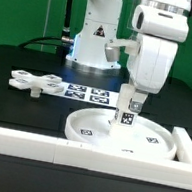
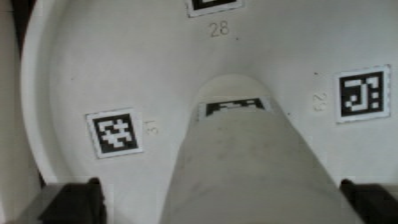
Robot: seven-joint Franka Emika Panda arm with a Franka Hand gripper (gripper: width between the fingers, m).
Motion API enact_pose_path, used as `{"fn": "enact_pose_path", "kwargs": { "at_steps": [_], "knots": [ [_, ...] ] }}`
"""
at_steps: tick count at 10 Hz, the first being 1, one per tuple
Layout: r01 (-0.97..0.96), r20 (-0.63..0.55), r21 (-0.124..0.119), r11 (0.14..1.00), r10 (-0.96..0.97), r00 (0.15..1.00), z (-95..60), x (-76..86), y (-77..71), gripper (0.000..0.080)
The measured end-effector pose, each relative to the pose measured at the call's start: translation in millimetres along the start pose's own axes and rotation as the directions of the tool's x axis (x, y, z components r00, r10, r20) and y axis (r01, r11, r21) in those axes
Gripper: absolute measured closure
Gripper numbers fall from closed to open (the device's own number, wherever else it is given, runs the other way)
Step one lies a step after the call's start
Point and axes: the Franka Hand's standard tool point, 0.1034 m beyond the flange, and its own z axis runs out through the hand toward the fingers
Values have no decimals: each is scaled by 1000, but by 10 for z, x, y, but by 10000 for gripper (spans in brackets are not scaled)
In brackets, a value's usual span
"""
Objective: Assemble round table
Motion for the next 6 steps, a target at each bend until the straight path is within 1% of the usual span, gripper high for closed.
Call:
{"fn": "enact_pose_path", "kwargs": {
  "at_steps": [1,2,3,4,5,6],
  "knots": [
    [68,7,1,998,-68,998,9,-21,-4,150],
    [90,11,1,996,-90,996,13,-37,-4,150],
    [73,11,1,997,-73,997,14,-38,-5,178],
    [73,11,2,997,-73,997,14,-40,-5,178],
    [72,11,2,997,-72,997,15,-42,-6,350],
    [72,11,2,997,-72,997,15,-44,-6,393]
  ]
}}
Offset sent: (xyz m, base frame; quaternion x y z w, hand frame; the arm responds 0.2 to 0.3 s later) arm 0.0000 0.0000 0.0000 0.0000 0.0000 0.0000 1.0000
